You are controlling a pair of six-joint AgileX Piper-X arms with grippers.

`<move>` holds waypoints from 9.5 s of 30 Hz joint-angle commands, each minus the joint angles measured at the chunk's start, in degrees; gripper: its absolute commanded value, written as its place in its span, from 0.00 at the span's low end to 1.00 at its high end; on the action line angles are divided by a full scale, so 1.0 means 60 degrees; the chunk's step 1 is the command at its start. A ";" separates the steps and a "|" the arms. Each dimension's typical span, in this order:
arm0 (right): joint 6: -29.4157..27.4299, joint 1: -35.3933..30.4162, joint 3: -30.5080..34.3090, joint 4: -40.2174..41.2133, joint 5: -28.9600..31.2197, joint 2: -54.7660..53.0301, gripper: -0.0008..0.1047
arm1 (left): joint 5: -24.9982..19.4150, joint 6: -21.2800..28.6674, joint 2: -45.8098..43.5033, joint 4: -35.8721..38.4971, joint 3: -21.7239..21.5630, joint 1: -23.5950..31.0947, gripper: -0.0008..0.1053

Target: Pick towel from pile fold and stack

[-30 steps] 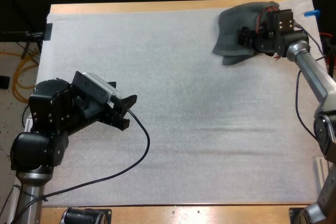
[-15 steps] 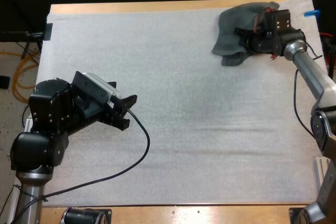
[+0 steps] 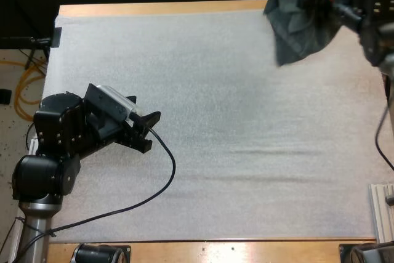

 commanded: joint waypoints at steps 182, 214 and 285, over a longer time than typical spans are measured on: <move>-0.0196 -0.0321 -0.1724 0.1087 0.2313 0.2981 0.01 | 0.0055 0.0348 -0.0344 0.1272 0.0194 0.0015 0.57; -0.1319 0.0835 -0.1688 0.5401 0.0755 0.0882 0.69 | 0.0055 0.0191 -0.0344 0.1755 0.0194 0.0015 0.57; -0.1672 0.5210 0.4538 0.1811 0.3253 -0.2223 0.01 | -0.0803 0.0262 -0.0344 0.2536 0.0194 0.0015 0.57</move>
